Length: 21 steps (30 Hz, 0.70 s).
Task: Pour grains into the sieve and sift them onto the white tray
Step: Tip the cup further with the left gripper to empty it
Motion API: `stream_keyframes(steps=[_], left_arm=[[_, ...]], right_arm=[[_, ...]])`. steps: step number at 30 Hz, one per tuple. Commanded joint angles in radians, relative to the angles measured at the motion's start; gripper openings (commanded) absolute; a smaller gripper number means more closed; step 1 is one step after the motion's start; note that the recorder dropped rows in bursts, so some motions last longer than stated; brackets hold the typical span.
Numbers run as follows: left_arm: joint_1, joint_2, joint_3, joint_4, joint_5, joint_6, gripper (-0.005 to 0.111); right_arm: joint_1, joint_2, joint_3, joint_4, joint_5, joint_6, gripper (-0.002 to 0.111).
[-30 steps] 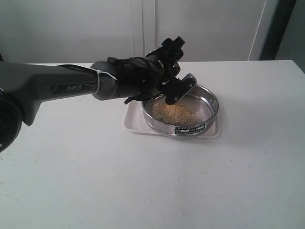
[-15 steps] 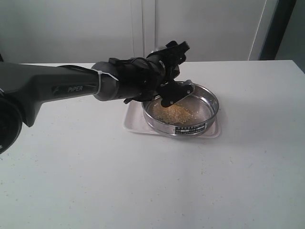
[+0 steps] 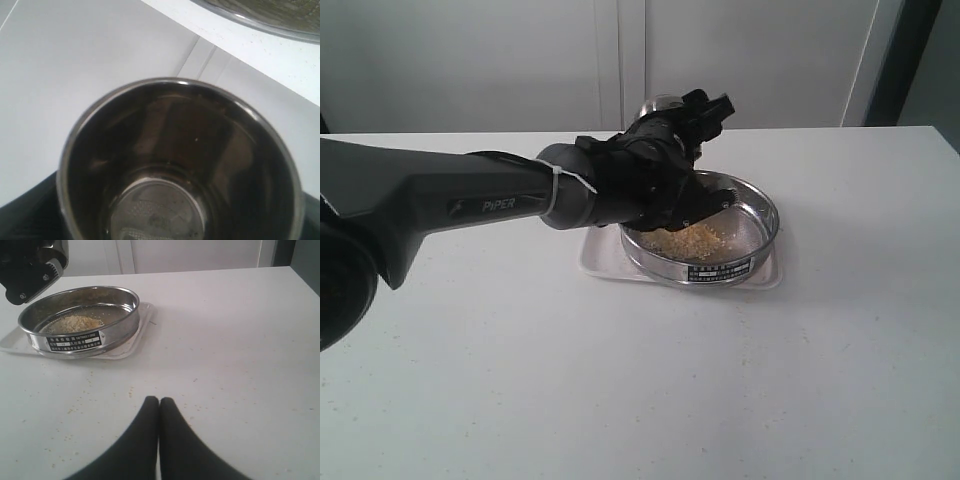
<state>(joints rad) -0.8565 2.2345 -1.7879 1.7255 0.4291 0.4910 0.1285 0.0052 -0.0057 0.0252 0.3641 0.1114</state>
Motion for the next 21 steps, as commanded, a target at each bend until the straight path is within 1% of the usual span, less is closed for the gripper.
stream_keyframes(steps=[1,6,8,10,12,16,21], left_arm=[[-0.024,-0.011,-0.006,0.019,0.056,-0.011,0.0],[-0.026,-0.011,-0.006,0.019,0.071,-0.025,0.0],[-0.026,-0.011,-0.006,0.019,0.088,-0.061,0.0],[-0.028,-0.011,-0.006,0.019,0.123,-0.099,0.0],[-0.032,-0.011,-0.006,0.019,0.167,-0.102,0.0],[-0.04,-0.011,-0.006,0.019,0.203,-0.102,0.0],[-0.043,-0.011,-0.006,0.019,0.188,-0.122,0.0]], right_arm=[[0.003,-0.005,0.006,0.003,-0.014,-0.002,0.0],[0.003,-0.005,0.006,0.003,-0.014,-0.002,0.0],[0.003,-0.005,0.006,0.003,-0.014,-0.002,0.0],[0.003,-0.005,0.006,0.003,-0.014,-0.002,0.0],[0.003,-0.005,0.006,0.003,-0.014,-0.002,0.0],[0.003,-0.005,0.006,0.003,-0.014,-0.002,0.0],[0.003,-0.005,0.006,0.003,-0.014,-0.002,0.0]])
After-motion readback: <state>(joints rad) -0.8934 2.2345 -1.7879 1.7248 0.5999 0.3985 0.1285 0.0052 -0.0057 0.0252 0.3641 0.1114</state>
